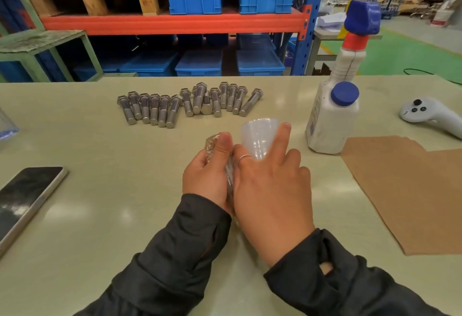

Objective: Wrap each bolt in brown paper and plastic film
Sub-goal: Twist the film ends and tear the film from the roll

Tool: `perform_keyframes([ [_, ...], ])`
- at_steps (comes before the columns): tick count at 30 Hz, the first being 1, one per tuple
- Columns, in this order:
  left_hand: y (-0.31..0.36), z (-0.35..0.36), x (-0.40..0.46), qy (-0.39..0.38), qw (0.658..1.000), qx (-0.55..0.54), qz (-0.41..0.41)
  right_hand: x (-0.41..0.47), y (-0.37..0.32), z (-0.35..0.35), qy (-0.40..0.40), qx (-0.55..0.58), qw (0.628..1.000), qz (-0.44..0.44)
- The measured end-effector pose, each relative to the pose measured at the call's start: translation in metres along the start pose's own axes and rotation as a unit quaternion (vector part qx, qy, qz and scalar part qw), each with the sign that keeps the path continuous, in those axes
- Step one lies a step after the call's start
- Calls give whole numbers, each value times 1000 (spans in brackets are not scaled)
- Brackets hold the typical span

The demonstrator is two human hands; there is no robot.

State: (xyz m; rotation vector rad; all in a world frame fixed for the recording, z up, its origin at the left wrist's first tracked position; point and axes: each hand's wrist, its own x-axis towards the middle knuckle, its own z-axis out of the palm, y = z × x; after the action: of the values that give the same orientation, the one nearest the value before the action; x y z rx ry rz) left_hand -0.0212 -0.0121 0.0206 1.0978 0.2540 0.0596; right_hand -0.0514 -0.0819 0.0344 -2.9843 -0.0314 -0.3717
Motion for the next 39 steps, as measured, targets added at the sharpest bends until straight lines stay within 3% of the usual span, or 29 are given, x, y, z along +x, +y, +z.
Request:
perform_keyframes([
  [2,-1,-1,1,11,1000,5,-8,2,-3,3,-3,-2,1000,6],
  [6,5,3,-3,-55,998,-39,-2,2,-4,5,22,22,999,9],
  [11,9,1,1,-42,996,-84,5,3,0,6,42,144,989,-6],
  [15,11,-7,5,-24,995,-96,23,5,7,8,3,383,923,39],
  [18,11,-10,8,5,997,-81,12,7,9,14,-36,430,901,37],
  [23,13,-14,11,25,998,-57,6,19,21,3,-29,343,939,3],
  [28,17,-18,8,-46,998,-44,30,23,37,-8,-37,173,983,-45],
  [31,17,-14,2,-77,996,-25,46,22,38,-7,-66,78,994,-47],
  [35,14,-9,-1,-79,993,13,85,18,32,-4,-8,-65,997,-49],
  [39,10,-4,2,-108,993,-15,36,19,25,-2,-10,-54,998,-27],
])
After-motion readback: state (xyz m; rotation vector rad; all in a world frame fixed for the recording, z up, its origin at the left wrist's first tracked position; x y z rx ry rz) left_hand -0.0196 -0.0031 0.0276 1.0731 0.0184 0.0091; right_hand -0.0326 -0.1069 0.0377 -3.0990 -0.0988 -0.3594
